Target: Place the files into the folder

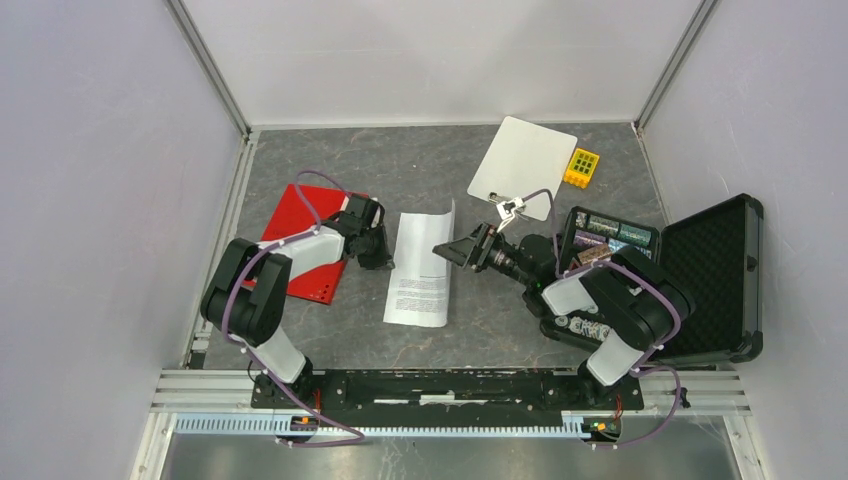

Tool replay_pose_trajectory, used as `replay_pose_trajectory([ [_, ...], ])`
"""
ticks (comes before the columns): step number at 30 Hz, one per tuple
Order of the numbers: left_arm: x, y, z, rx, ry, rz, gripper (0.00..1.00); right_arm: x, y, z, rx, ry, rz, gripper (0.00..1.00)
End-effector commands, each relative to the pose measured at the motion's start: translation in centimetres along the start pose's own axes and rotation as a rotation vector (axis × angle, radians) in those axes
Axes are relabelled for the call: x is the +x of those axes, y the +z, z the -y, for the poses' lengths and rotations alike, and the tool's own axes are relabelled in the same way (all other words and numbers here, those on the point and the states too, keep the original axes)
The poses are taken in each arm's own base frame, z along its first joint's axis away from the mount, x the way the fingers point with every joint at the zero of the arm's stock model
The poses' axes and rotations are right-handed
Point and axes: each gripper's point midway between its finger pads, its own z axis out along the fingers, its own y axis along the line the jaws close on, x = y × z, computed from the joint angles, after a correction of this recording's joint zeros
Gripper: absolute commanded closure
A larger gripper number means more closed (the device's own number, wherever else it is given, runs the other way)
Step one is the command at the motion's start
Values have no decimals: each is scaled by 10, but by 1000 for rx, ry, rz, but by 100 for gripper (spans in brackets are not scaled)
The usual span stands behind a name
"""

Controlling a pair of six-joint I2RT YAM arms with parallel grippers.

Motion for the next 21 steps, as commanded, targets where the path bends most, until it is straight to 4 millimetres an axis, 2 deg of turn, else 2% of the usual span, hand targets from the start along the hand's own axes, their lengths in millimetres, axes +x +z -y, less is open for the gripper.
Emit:
replay_pose_trajectory([
  [1, 35, 8, -23, -80, -30, -89, 89, 5, -1, -11, -83, 39, -16, 6],
  [8, 41, 11, -21, -49, -42, -97, 88, 22, -9, 45, 124, 14, -83, 9],
  [13, 41, 11, -22, -56, -41, -95, 88, 26, -15, 62, 207, -72, -149, 13],
  [16, 42, 10, -25, -68, -42, -92, 88, 12, -22, 80, 363, -222, -182, 13],
  [19, 45, 10, -27, -81, -38, -89, 88, -1, -50, 108, 619, -252, -183, 10],
  [21, 47, 11, -27, -84, -38, -93, 89, 1, -56, 103, 625, -241, -193, 10],
])
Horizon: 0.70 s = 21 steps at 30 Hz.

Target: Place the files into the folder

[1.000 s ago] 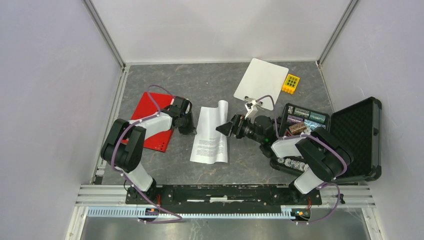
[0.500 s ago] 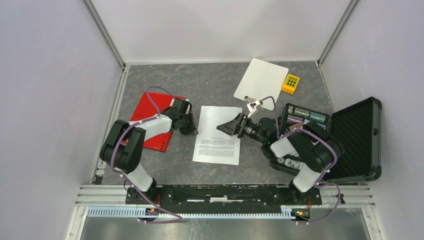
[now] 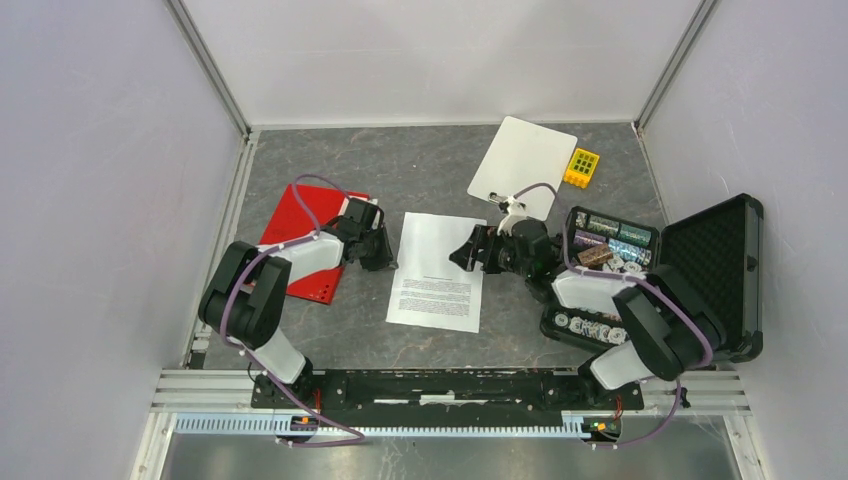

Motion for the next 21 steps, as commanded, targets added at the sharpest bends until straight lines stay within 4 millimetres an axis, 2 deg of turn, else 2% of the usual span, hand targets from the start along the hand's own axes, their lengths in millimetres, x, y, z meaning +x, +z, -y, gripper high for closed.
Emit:
replay_pose_trajectory([
  [1, 47, 5, -33, -135, -35, -121, 89, -1, -21, 32, 217, -74, -32, 10],
  [5, 52, 5, -30, -115, -47, -111, 90, -4, -26, 45, 304, -83, -18, 8],
  [21, 60, 4, -30, -118, -32, -124, 94, 13, -2, 41, 306, -9, -23, 8],
])
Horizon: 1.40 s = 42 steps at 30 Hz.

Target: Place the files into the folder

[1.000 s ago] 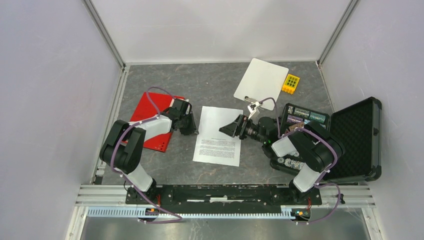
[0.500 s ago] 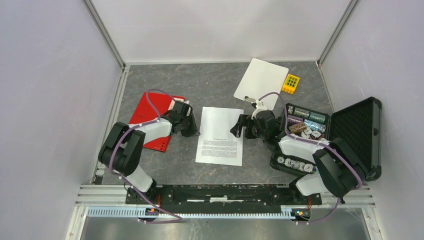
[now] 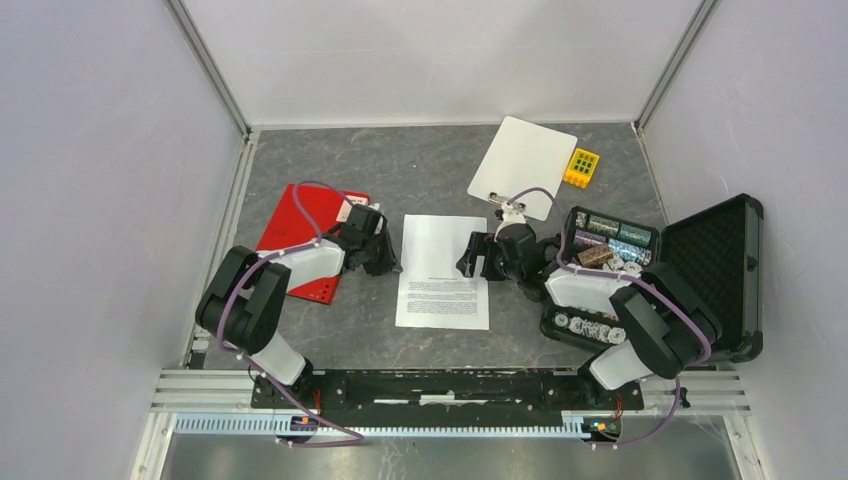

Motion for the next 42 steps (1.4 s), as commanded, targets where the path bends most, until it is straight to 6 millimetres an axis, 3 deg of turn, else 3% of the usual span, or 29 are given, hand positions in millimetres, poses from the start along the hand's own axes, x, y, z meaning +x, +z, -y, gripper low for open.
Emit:
replay_pose_trajectory([
  [1, 50, 1, -40, -153, -15, -147, 94, -2, 4, -3, -3, 55, 26, 7],
  [4, 50, 2, -40, -155, -13, -151, 94, -14, 0, -17, -103, 131, 118, 7],
  [10, 50, 2, -38, -153, -9, -150, 94, -23, -9, -60, -361, 181, 140, 7],
  [22, 50, 3, -37, -158, -9, -148, 94, -48, -47, -99, -613, 182, 269, 7],
  [33, 49, 2, -37, -167, -10, -142, 94, -41, -41, -111, -714, 218, 234, 9],
  [42, 49, 0, -37, -175, -9, -139, 94, -22, -13, -73, -536, 173, 167, 11],
])
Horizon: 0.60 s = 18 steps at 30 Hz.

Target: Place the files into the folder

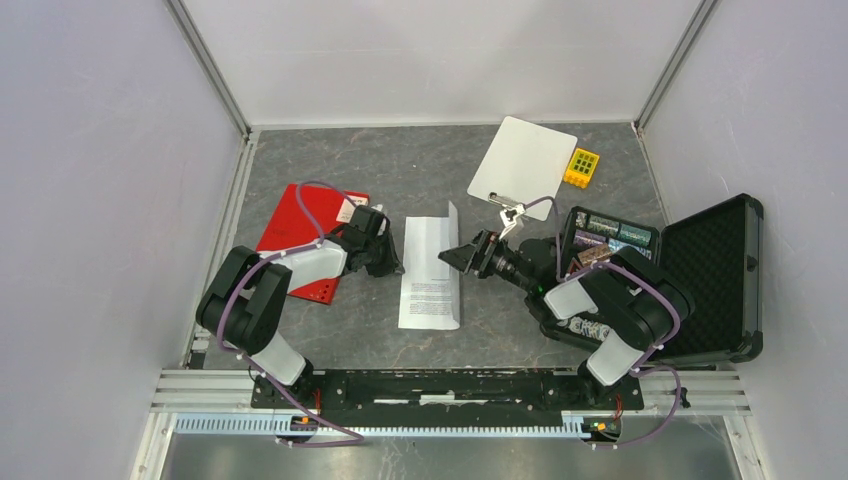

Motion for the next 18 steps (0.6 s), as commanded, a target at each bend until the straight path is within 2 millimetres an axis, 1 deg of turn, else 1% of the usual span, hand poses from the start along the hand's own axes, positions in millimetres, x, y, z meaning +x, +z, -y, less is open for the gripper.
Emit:
replay_pose_trajectory([
  [1, 43, 0, -42, -176, -17, -128, 94, 4, -1, 30, 120, -67, -47, 11],
  [2, 43, -1, -41, -174, -16, -127, 94, 7, -4, 44, 193, -87, -71, 11],
  [4, 43, -1, -43, -181, -15, -128, 94, 8, -13, 63, 296, -148, -90, 13],
  [6, 43, -2, -42, -181, -14, -127, 94, 6, -21, 76, 374, -197, -103, 17],
  [9, 42, -2, -40, -175, -14, -128, 93, 1, -30, 87, 465, -264, -126, 25],
  [12, 39, -3, -38, -174, -11, -126, 93, -6, -37, 93, 527, -317, -140, 34],
  [13, 38, -3, -36, -171, -9, -126, 92, -7, -39, 94, 537, -328, -145, 39],
  [15, 36, -4, -34, -165, -8, -122, 91, -9, -41, 94, 542, -338, -148, 55],
  [16, 34, -5, -32, -160, -8, -116, 89, -12, -41, 92, 540, -340, -143, 65],
  [17, 32, -7, -28, -151, -8, -111, 85, -13, -41, 91, 535, -339, -139, 74],
  [18, 27, -10, -24, -137, -2, -101, 80, -15, -41, 88, 523, -339, -133, 83],
])
